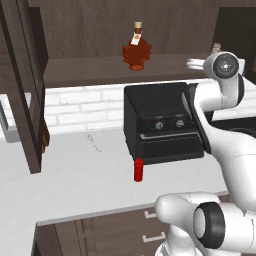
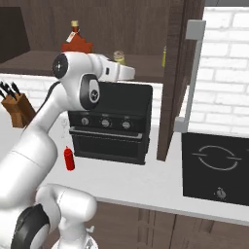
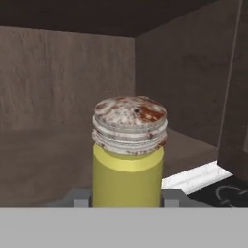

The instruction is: Put the shaker and condiment bottle from the counter next to their counterparts in the cabinet.

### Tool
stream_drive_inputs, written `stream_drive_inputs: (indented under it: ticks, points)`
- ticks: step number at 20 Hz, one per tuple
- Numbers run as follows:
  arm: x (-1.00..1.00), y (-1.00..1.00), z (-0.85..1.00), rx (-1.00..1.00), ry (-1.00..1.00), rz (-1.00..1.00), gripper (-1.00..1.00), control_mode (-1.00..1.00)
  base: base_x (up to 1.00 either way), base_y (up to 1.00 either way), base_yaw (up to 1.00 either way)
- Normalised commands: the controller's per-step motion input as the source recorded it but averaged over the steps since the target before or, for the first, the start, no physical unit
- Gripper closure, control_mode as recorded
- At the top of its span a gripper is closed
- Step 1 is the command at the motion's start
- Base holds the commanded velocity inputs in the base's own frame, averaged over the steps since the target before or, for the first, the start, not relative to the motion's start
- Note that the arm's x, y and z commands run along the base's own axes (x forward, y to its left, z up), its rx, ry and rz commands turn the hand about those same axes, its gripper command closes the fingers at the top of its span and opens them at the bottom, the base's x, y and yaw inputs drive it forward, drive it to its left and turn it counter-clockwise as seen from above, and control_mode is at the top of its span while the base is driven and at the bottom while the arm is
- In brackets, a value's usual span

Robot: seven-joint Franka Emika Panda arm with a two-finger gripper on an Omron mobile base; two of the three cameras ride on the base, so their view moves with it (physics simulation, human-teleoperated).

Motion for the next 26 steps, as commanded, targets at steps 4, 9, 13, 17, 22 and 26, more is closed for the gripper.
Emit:
stream_drive_inputs:
  ticks: [4, 9, 13, 17, 22, 26]
  points:
    - [0.56, -0.19, 0.06, 0.0, 0.02, -0.05, 1.0, -1.0, 0.0, 0.0, 0.0]
    - [0.55, -0.27, 0.0, 0.0, 0.0, -0.04, 1.0, -1.0, 0.0, 0.0, 0.0]
    - [0.53, -0.31, -0.19, 0.0, 0.0, -0.01, 1.0, -1.0, 0.0, 0.0, 0.0]
    - [0.61, -0.28, -0.16, 0.0, 0.0, -0.02, 1.0, -1.0, 0.0, 0.0, 0.0]
    - [0.62, -0.19, -0.19, 0.0, 0.0, -0.01, 1.0, -1.0, 0.0, 0.0, 0.0]
    - [0.59, -0.11, -0.4, 0.0, 0.0, 0.0, 1.0, -1.0, 0.0, 0.0, 0.0]
